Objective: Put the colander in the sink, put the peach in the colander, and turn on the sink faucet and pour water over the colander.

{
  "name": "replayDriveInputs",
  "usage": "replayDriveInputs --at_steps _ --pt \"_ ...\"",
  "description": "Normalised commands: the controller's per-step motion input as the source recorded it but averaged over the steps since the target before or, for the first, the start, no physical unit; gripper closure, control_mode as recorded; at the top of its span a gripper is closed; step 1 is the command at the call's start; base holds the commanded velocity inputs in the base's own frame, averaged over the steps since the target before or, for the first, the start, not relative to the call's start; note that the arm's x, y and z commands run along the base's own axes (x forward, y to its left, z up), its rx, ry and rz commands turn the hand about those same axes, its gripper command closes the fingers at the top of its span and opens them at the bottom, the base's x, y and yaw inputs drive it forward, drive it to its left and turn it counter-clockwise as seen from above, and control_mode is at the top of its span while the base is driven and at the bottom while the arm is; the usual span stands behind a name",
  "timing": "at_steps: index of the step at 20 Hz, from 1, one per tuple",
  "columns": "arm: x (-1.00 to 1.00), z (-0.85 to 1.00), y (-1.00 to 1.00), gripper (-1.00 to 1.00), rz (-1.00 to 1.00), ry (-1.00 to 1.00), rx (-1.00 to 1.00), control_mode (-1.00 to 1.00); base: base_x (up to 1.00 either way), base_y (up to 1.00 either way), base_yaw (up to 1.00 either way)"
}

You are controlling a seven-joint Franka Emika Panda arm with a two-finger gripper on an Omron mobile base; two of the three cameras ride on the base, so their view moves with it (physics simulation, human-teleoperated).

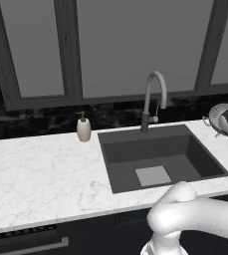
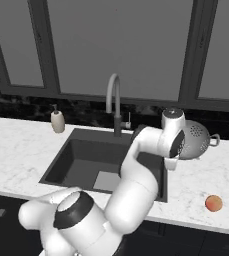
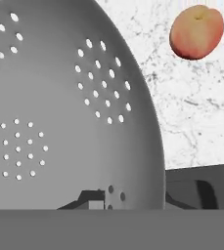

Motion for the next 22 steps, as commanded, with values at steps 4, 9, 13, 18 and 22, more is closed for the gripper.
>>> replayDriveInputs --at_steps 4,9,13,18,22 --pt "-0.68 0.26 0.89 1.0 0.42 0.12 -0.12 -1.0 0.0 0.0 0.0" --pt "-0.54 0.09 0.69 1.0 0.4 0.04 -0.01 -1.0 0.0 0.0 0.0" --pt "-0.28 -0.07 0.34 1.0 0.26 0.08 0.01 -1.0 0.0 0.0 0.0" --pt "-0.09 -0.01 0.37 1.0 0.28 0.1 0.01 -1.0 0.0 0.0 0.0" --pt "-0.05 0.0 0.21 1.0 0.28 0.22 0.08 -1.0 0.0 0.0 0.0"
